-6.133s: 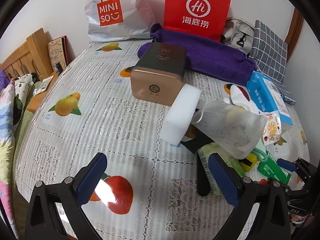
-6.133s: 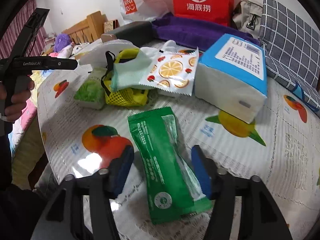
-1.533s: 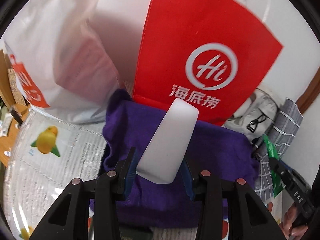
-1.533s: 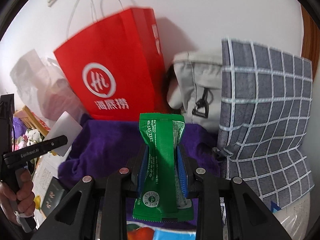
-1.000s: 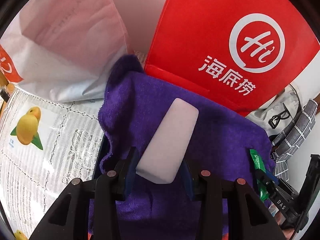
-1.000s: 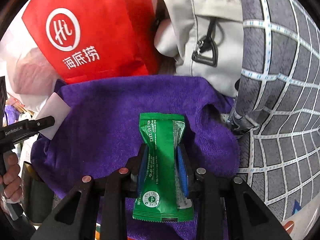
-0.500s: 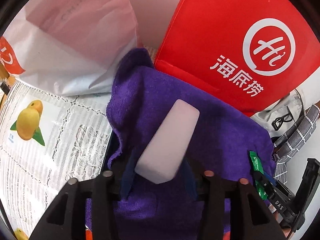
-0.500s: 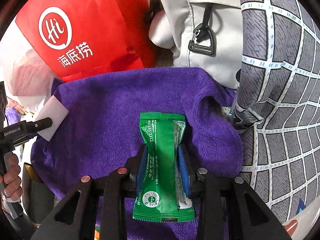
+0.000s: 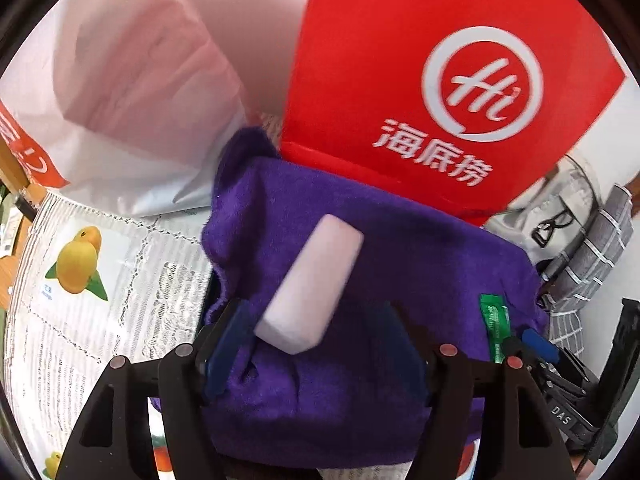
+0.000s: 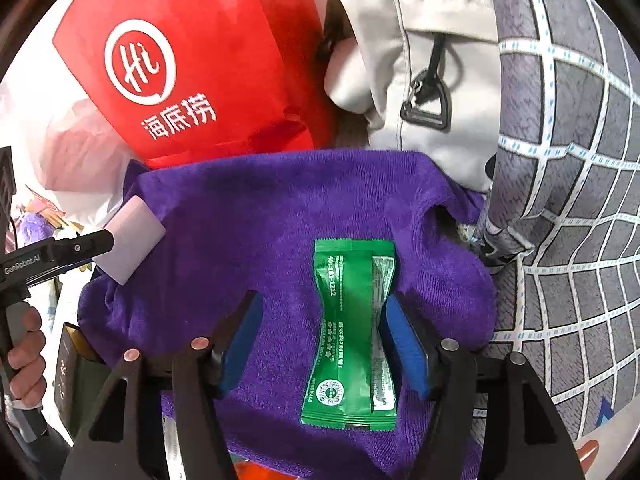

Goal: Organize soft objects
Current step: 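Open both tools to release the packet and sponge on the towel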

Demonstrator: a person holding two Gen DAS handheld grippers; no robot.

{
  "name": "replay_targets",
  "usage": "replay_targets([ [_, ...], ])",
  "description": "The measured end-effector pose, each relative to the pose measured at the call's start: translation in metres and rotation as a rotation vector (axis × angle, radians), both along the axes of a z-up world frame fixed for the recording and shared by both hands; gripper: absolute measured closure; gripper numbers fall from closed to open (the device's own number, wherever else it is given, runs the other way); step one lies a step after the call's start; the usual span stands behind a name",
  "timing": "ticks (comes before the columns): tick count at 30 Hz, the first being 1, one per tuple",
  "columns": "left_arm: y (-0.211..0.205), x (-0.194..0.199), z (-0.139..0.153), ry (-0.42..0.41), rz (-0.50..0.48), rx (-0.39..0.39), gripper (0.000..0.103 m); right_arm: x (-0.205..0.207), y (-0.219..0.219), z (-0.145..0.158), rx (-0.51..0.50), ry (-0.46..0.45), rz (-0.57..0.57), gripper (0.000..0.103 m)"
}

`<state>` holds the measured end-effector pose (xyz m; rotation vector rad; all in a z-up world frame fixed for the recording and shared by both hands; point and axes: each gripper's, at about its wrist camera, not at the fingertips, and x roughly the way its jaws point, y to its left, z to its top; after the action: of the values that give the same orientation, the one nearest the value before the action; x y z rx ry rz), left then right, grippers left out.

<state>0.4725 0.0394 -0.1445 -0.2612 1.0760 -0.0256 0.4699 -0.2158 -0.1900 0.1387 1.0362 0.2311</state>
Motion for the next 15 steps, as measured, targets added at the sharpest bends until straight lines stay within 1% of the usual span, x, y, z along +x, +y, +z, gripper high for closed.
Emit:
replay_targets([
  [6, -0.011, -0.004, 0.007, -0.015, -0.026, 0.016, 0.036, -0.007, -0.003, 0.017, -0.004, -0.047, -0.02, 0.039],
  [10, -0.012, -0.01, 0.014, -0.029, -0.029, 0.011, 0.036, -0.011, -0.006, 0.029, 0.006, -0.072, -0.027, 0.039],
  [15, -0.013, -0.019, 0.027, -0.07, -0.042, 0.056, 0.036, -0.022, -0.004, 0.047, -0.004, -0.121, -0.031, 0.039],
])
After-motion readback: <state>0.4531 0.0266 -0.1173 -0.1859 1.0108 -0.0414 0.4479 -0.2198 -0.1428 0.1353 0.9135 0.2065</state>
